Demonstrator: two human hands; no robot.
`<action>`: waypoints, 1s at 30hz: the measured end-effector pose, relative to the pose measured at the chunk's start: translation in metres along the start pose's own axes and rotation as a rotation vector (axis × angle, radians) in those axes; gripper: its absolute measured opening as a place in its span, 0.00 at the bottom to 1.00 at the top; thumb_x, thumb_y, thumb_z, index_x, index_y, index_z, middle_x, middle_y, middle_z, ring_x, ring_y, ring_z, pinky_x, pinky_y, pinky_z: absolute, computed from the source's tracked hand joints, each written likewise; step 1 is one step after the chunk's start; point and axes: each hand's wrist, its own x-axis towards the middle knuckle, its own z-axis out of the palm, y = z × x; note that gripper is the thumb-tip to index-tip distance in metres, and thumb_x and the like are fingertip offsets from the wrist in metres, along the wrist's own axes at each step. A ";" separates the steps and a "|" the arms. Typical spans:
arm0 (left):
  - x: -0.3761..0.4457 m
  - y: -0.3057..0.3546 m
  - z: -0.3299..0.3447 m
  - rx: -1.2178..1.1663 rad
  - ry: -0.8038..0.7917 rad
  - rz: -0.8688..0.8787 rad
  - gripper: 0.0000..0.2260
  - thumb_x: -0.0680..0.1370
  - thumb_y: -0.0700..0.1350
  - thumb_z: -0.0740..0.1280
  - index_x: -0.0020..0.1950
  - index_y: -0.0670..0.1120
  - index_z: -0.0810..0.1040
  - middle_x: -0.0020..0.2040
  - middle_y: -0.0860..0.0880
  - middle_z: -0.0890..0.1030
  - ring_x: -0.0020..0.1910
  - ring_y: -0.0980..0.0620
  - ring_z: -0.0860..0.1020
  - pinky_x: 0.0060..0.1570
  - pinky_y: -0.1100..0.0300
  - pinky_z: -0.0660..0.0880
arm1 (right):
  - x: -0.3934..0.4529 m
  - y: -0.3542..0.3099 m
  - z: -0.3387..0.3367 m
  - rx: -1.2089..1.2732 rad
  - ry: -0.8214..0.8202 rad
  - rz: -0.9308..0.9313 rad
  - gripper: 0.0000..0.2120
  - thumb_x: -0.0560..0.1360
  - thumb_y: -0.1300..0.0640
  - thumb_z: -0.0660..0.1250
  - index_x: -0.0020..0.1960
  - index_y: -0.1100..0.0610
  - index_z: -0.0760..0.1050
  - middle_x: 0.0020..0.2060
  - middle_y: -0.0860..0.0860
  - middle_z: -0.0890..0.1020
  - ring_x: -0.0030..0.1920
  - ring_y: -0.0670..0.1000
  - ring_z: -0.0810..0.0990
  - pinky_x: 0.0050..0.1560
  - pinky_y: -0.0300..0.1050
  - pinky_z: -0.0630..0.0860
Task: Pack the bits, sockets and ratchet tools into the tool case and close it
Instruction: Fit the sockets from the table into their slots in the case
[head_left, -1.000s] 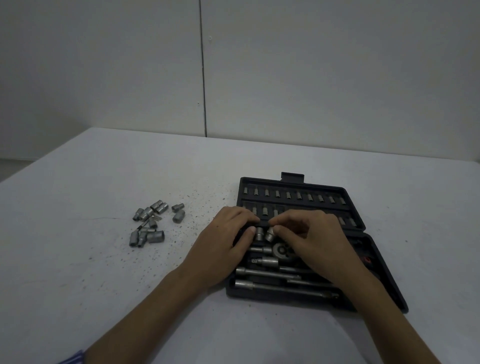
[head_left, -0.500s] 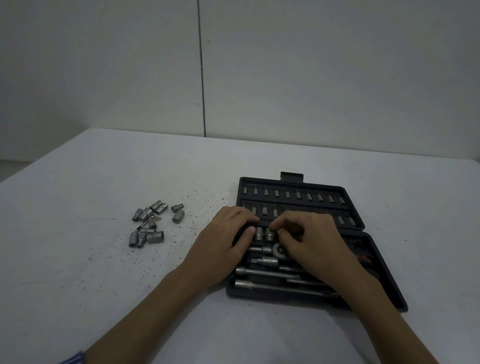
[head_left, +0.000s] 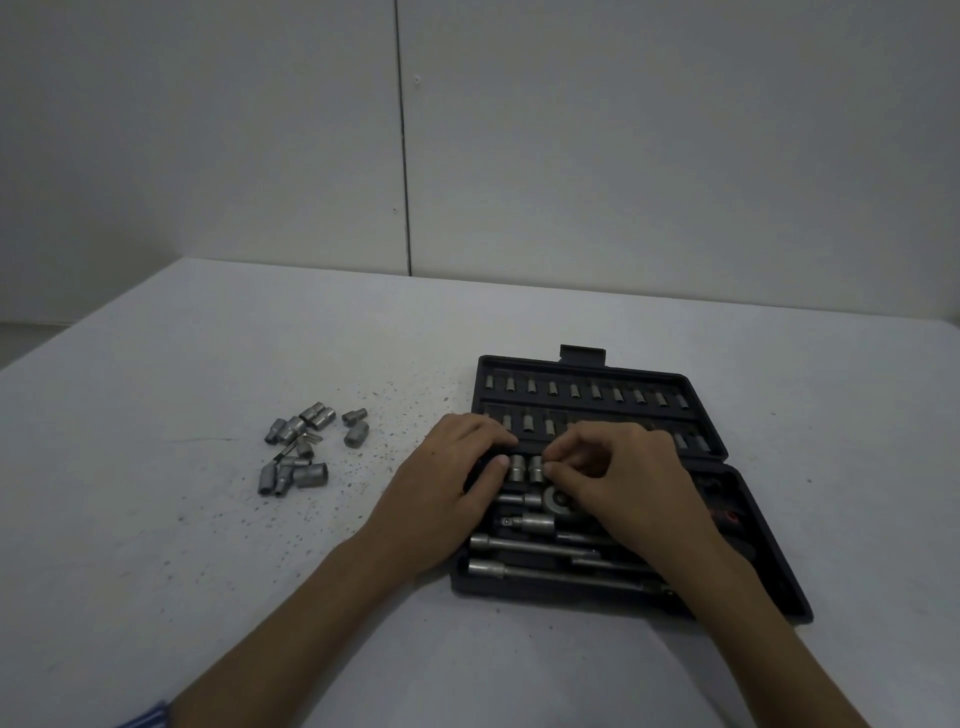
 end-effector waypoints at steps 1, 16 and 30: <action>0.000 0.000 0.000 0.000 -0.001 -0.001 0.19 0.77 0.55 0.53 0.58 0.49 0.76 0.55 0.57 0.75 0.58 0.62 0.69 0.57 0.73 0.64 | 0.000 0.000 0.000 0.000 -0.003 0.003 0.02 0.70 0.50 0.73 0.40 0.45 0.80 0.34 0.41 0.82 0.37 0.39 0.80 0.44 0.45 0.81; -0.001 0.001 -0.001 -0.014 0.017 -0.002 0.16 0.77 0.51 0.55 0.57 0.48 0.77 0.54 0.55 0.77 0.56 0.62 0.71 0.56 0.75 0.63 | -0.006 -0.015 0.010 -0.118 0.101 0.154 0.11 0.68 0.38 0.70 0.42 0.44 0.75 0.31 0.38 0.81 0.39 0.36 0.76 0.35 0.35 0.68; -0.001 0.008 -0.003 -0.064 0.077 0.075 0.15 0.74 0.54 0.63 0.57 0.49 0.77 0.50 0.56 0.79 0.51 0.60 0.75 0.52 0.62 0.74 | -0.004 -0.018 0.015 0.164 0.093 0.138 0.10 0.68 0.41 0.71 0.41 0.45 0.75 0.31 0.38 0.83 0.34 0.38 0.80 0.45 0.47 0.79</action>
